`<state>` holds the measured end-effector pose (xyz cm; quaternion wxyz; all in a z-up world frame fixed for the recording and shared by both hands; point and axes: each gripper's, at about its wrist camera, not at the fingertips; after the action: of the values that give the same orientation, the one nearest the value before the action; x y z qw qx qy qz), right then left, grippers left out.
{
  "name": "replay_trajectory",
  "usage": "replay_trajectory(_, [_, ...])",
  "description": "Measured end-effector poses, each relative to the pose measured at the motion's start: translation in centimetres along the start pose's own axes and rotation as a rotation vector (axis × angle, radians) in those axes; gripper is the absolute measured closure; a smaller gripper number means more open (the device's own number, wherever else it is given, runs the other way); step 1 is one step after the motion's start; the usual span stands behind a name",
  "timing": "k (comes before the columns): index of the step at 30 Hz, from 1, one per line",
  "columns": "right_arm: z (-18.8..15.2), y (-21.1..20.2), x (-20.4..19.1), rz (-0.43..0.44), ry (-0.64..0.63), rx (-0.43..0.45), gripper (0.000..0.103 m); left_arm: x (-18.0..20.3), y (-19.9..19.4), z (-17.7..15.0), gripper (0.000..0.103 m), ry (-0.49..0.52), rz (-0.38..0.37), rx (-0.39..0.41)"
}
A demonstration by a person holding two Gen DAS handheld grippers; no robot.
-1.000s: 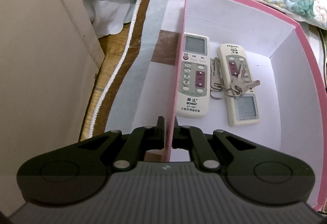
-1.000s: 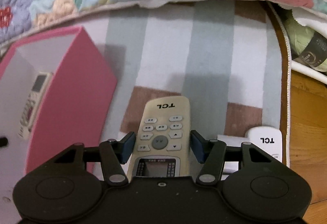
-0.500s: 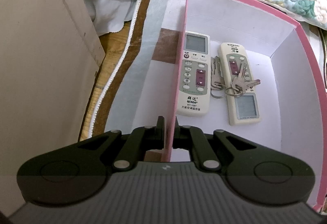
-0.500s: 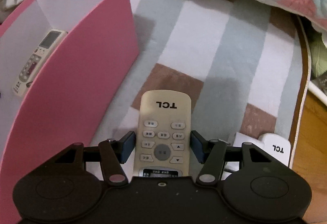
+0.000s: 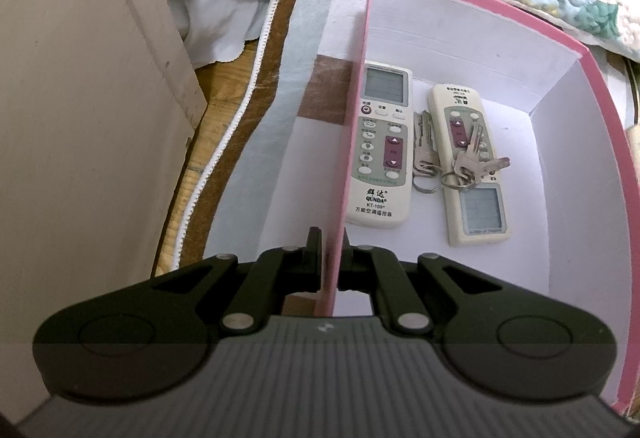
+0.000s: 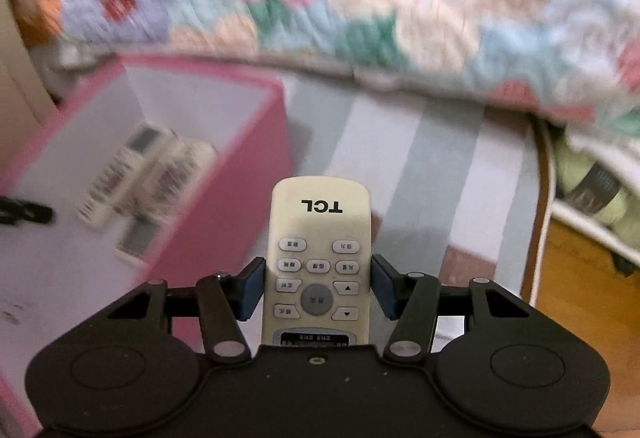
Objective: Organize rigid objects
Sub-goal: 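Lower the TCL remote into the box beside the keys, release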
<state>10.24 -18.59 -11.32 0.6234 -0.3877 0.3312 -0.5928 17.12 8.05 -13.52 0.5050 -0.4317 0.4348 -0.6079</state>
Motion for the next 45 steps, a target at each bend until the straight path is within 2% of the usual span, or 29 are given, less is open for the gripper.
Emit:
replay_trajectory(3, [0.8,-3.3,-1.0,0.028,-0.026,0.065,0.042,-0.2,0.0,0.0,0.098,-0.001,-0.004,-0.002])
replay_trajectory(7, [2.4,-6.2,-3.2,0.127,-0.065,0.091,0.042,-0.1,0.0,0.0,0.098,0.007,0.001,-0.001])
replay_trajectory(10, [3.7,-6.4,-5.3,0.193,-0.102,0.083,0.042,-0.1,0.0,0.0,0.098,0.009,0.001,0.001])
replay_trajectory(13, [5.0,-5.3,-8.0,0.207,-0.198,0.061,0.042,-0.2,0.0,-0.1,0.098,0.002,-0.007,0.002])
replay_trajectory(18, [7.7,-2.0,-11.6,0.137,-0.384,-0.004,0.042,-0.3,-0.1,-0.1,0.098,0.007,-0.008,0.003])
replay_trajectory(20, [8.9,-0.2,-12.1,0.097,-0.409,-0.047,0.042,-0.4,-0.1,-0.1,0.098,0.007,-0.013,0.002])
replay_trajectory(23, [10.1,2.5,-12.3,0.031,-0.386,-0.111,0.042,-0.4,0.0,-0.1,0.098,0.009,-0.015,0.003])
replay_trajectory(28, [10.3,5.7,-12.8,-0.018,-0.350,-0.184,0.042,-0.1,-0.1,-0.2,0.098,0.022,-0.003,0.009])
replay_trajectory(36, [9.6,8.1,-13.5,-0.148,-0.395,-0.208,0.042,-0.2,0.0,-0.2,0.098,0.019,-0.010,0.008])
replay_trajectory(42, [9.6,8.5,-13.0,-0.184,-0.390,-0.220,0.040,0.0,-0.1,-0.2,0.098,0.028,-0.003,0.011])
replay_trajectory(45, [10.1,7.1,-11.5,-0.120,-0.307,-0.206,0.040,0.0,-0.1,-0.2,0.098,0.027,-0.005,0.011])
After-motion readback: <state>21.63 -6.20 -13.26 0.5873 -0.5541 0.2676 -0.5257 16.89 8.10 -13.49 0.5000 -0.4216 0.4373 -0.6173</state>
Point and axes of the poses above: each gripper's, at about its wrist camera, not at the fingertips, and y roughly the way its jaws point, x to its right, z to its top, and after that the axes turned 9 degrees about -x, right-handed
